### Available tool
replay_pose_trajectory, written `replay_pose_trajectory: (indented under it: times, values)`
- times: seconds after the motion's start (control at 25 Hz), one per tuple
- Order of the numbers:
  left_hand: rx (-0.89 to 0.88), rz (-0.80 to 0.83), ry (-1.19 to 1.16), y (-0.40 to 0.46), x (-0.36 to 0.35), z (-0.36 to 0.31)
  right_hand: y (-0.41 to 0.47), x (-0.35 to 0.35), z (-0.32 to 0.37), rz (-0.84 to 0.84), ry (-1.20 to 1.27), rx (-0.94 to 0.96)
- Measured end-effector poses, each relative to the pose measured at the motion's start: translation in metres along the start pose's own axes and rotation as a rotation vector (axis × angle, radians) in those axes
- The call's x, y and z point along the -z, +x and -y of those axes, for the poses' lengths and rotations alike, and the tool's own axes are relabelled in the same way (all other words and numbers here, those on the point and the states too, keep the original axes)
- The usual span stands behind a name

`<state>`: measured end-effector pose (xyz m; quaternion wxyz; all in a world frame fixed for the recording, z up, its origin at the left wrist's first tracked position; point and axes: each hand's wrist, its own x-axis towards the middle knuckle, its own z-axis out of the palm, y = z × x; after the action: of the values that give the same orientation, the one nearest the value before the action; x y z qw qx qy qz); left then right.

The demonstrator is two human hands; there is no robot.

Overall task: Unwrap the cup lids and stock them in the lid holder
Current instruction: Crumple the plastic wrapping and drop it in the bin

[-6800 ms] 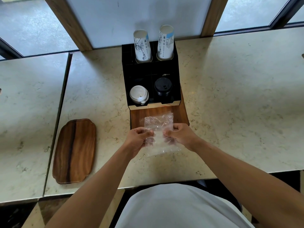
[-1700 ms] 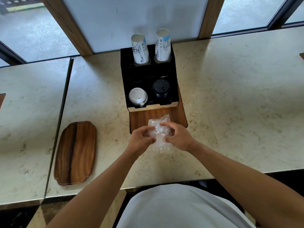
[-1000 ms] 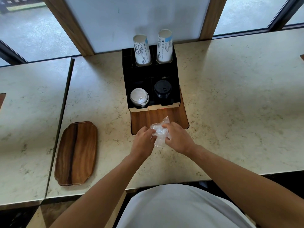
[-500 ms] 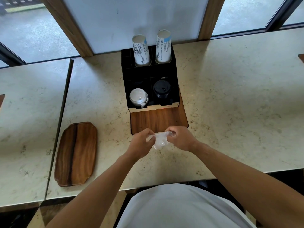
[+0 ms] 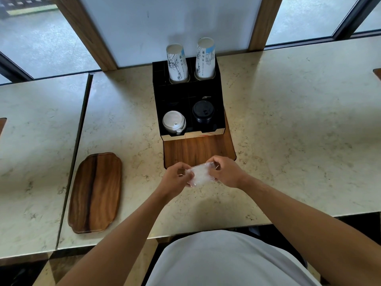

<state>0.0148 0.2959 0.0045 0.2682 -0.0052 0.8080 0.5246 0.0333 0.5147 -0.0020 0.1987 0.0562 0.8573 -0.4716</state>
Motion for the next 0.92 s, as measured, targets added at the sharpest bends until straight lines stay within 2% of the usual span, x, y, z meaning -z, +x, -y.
replay_pose_trajectory:
  times: [0.12,0.24,0.4,0.52,0.64,0.92]
  values:
    - [0.096,0.116,-0.092,0.000,0.003,-0.004,0.000,-0.002,0.003,0.054,0.017,0.022]
    - [0.047,0.138,-0.009,0.001,0.000,-0.008,0.001,-0.008,0.005,0.084,0.030,0.046]
    - [0.061,0.000,-0.013,0.004,-0.005,-0.005,0.000,-0.014,0.009,0.023,0.314,-0.107]
    - [0.060,-0.072,-0.069,0.006,-0.006,-0.003,0.001,-0.019,0.014,0.057,0.442,-0.253]
    - [0.128,-0.101,-0.244,0.007,-0.004,-0.004,0.002,-0.027,0.025,0.106,0.497,-0.281]
    - [0.286,-0.103,-0.511,0.006,0.008,0.001,0.003,-0.032,0.022,0.075,0.673,-0.285]
